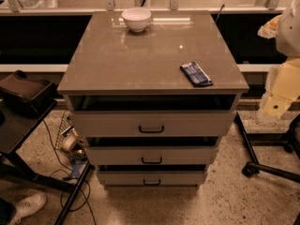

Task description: Move rxbar blueberry near white bowl

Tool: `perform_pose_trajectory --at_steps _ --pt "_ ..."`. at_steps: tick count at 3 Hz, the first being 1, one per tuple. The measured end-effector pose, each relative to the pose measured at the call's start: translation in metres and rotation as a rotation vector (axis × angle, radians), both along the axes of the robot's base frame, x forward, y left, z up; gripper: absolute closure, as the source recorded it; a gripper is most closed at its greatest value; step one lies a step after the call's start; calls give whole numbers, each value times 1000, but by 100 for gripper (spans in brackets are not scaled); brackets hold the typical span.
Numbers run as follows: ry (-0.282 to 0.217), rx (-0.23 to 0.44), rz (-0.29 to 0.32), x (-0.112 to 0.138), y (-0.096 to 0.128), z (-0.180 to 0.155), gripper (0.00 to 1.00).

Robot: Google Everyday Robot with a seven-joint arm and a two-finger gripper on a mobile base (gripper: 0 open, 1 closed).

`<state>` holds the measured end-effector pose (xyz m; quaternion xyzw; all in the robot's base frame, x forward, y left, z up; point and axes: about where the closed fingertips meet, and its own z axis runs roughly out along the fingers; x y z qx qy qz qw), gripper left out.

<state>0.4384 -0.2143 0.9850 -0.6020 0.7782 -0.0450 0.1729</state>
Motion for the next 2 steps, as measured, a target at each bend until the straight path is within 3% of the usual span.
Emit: perform_pose_trajectory --at_steps 1,2 --pt "0 0 0 0 0 0 0" --pt "-46 32 -57 30 -13 1 0"
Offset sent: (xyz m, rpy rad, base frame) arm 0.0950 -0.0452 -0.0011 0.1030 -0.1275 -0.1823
